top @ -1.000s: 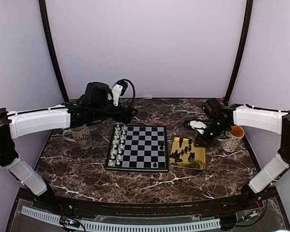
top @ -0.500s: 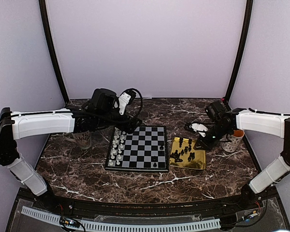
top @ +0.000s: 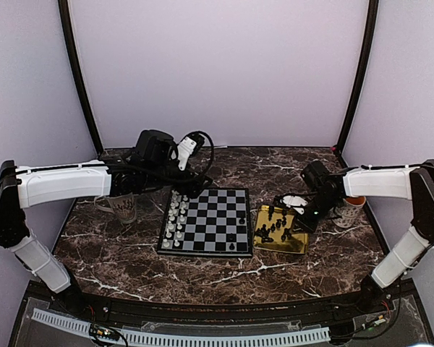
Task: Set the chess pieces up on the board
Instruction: Pick up the pawn from the storage box.
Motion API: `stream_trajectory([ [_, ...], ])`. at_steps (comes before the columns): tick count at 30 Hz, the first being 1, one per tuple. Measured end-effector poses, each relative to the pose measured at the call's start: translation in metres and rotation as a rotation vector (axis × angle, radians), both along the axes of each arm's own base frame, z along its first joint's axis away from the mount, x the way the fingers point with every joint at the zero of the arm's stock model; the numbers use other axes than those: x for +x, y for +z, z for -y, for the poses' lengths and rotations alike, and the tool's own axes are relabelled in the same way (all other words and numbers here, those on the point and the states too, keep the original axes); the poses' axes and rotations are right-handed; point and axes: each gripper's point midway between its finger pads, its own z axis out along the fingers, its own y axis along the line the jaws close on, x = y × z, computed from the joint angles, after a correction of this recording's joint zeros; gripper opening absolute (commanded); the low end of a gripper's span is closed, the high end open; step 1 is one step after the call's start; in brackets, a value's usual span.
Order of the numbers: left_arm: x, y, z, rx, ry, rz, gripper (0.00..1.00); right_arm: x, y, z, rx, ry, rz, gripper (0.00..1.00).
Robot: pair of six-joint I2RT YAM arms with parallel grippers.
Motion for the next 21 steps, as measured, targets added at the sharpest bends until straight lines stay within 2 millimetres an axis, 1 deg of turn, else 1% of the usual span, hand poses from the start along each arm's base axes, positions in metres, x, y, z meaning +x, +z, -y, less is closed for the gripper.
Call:
stream_trajectory([
  [6,-0.001,-0.001,0.001,0.001,-0.005,-0.005,0.93,-0.002,-0.007,-0.001,-0.023,0.009,-0.01,0.16],
  [12,-0.001,-0.002,0.0,0.005,-0.005,-0.009,0.93,-0.002,-0.007,-0.001,-0.031,0.011,-0.005,0.13],
  [18,-0.002,-0.004,0.001,0.01,-0.008,-0.016,0.93,-0.003,-0.015,-0.001,-0.04,0.013,-0.03,0.06],
  [21,-0.002,-0.007,0.001,0.014,-0.009,-0.022,0.93,0.0,-0.013,-0.002,-0.036,0.012,-0.022,0.03],
])
